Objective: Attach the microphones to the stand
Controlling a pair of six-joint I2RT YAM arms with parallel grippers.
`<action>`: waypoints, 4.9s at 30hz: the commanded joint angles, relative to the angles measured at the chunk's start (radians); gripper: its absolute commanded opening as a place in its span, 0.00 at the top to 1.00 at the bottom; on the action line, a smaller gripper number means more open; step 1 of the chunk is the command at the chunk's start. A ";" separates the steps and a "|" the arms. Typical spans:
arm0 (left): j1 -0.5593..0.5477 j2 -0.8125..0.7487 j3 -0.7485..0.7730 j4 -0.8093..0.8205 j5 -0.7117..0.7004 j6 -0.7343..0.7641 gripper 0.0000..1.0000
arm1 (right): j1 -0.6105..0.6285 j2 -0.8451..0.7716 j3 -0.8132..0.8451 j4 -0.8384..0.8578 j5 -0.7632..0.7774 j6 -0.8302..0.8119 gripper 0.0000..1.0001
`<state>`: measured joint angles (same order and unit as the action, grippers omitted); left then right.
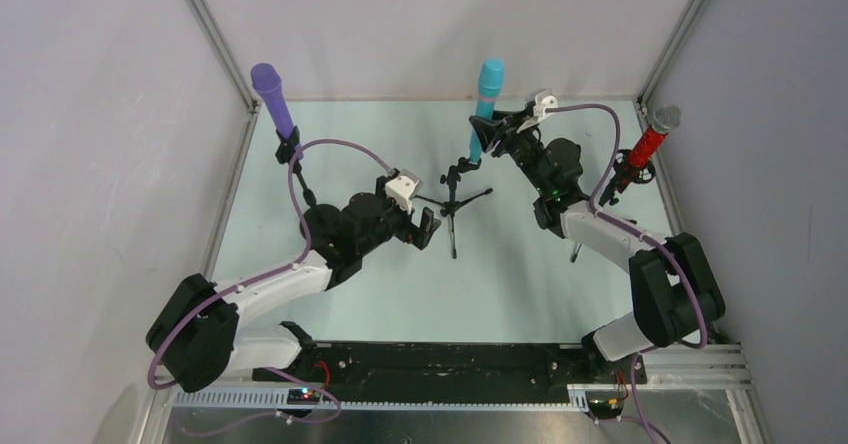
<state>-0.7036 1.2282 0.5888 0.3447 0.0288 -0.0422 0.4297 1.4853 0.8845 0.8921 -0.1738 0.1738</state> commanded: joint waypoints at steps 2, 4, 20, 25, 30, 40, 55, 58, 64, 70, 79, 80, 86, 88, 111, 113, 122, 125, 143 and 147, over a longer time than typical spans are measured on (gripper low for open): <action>0.005 -0.007 0.040 0.007 -0.019 0.024 0.02 | 0.000 0.015 -0.003 0.083 -0.003 0.018 1.00; 0.005 -0.006 0.040 0.004 -0.017 0.024 0.02 | -0.001 0.020 -0.006 0.084 -0.001 0.017 1.00; 0.004 0.001 0.057 -0.010 -0.021 0.020 0.02 | 0.000 0.031 -0.071 0.120 0.001 0.009 1.00; 0.004 0.001 0.061 -0.013 -0.022 0.017 0.02 | 0.002 0.031 -0.096 0.130 -0.002 0.009 1.00; 0.006 0.001 0.074 -0.017 -0.053 -0.014 0.02 | 0.006 0.031 -0.131 0.148 -0.006 -0.004 1.00; 0.024 0.015 0.122 -0.079 -0.017 -0.046 0.02 | 0.020 0.043 -0.172 0.169 -0.017 -0.029 1.00; 0.064 0.035 0.148 -0.102 0.047 -0.107 0.02 | 0.048 0.087 -0.191 0.161 -0.028 -0.083 1.00; 0.062 0.032 0.150 -0.103 0.044 -0.099 0.02 | 0.048 0.092 -0.191 0.154 -0.026 -0.079 1.00; 0.063 0.032 0.155 -0.107 0.053 -0.077 0.02 | 0.048 0.110 -0.196 0.158 -0.027 -0.073 1.00; 0.063 0.027 0.170 -0.113 0.052 -0.060 0.02 | 0.050 0.143 -0.215 0.195 -0.023 -0.047 1.00; 0.063 -0.019 0.190 -0.141 0.046 -0.008 0.02 | 0.056 0.176 -0.221 0.202 -0.020 -0.041 1.00; 0.062 -0.025 0.192 -0.143 0.046 0.002 0.02 | 0.055 0.183 -0.221 0.202 -0.020 -0.040 1.00; 0.063 -0.042 0.202 -0.146 0.043 0.027 0.02 | 0.058 0.208 -0.234 0.205 -0.022 -0.038 1.00; 0.063 -0.043 0.206 -0.146 0.043 0.030 0.02 | 0.058 0.210 -0.237 0.204 -0.024 -0.041 1.00; 0.062 -0.029 0.281 -0.146 0.055 0.030 0.02 | 0.076 0.202 -0.252 0.157 -0.032 -0.060 1.00; 0.063 -0.030 0.283 -0.146 0.054 0.030 0.02 | 0.079 0.200 -0.252 0.149 -0.029 -0.063 1.00; 0.063 -0.015 0.305 -0.145 0.070 0.030 0.02 | 0.084 0.187 -0.252 0.114 -0.036 -0.048 1.00; 0.062 -0.003 0.319 -0.145 0.080 0.030 0.02 | 0.083 0.179 -0.253 0.096 -0.039 -0.042 1.00; 0.063 0.016 0.335 -0.145 0.089 0.028 0.02 | 0.093 0.186 -0.252 -0.005 -0.058 0.035 1.00; 0.063 0.017 0.335 -0.146 0.089 0.027 0.02 | 0.105 0.182 -0.252 -0.055 -0.023 0.011 1.00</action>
<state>-0.6453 1.2434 0.8791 0.1711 0.1028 -0.0330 0.4770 1.5990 0.7044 1.2518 -0.1162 0.1623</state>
